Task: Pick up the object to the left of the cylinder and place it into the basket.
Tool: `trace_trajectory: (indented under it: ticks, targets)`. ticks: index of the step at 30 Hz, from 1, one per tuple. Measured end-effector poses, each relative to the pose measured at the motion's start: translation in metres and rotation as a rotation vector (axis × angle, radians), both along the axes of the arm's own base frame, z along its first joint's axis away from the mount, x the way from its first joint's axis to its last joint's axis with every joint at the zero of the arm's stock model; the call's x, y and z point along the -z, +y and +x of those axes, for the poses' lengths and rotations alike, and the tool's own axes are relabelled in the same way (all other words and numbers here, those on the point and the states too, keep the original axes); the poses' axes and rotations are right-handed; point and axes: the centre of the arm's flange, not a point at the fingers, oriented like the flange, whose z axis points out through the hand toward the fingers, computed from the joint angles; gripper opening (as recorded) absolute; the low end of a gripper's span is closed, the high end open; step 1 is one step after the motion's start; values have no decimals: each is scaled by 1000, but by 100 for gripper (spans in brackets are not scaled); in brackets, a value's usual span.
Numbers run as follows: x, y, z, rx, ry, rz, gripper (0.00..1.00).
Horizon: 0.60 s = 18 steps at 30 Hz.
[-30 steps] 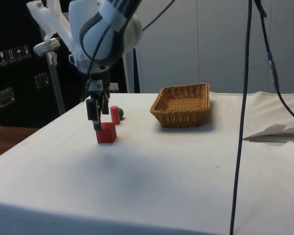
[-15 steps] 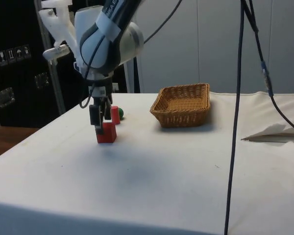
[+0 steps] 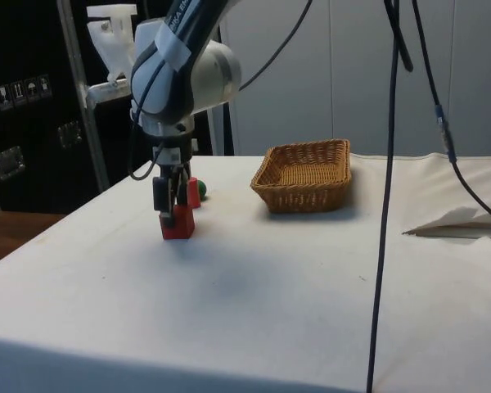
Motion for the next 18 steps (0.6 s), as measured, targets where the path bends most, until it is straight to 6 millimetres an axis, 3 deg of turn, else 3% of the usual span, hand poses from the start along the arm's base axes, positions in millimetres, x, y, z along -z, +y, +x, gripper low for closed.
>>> trace_trajectory:
  ticks: [9, 10, 11, 12, 14, 15, 16, 18]
  targets:
    - [2, 2, 2, -2, 0, -2, 99]
    - [2, 2, 2, -2, 1, -3, 93]
    - [2, 2, 2, -2, 1, -3, 78]
    - [3, 2, 1, -2, 2, -3, 56]
    - [3, 2, 1, -2, 2, -3, 33]
    - [3, 2, 1, -2, 2, -3, 22]
    - [3, 2, 1, -2, 1, -3, 22]
    - [3, 2, 1, -2, 1, -3, 3]
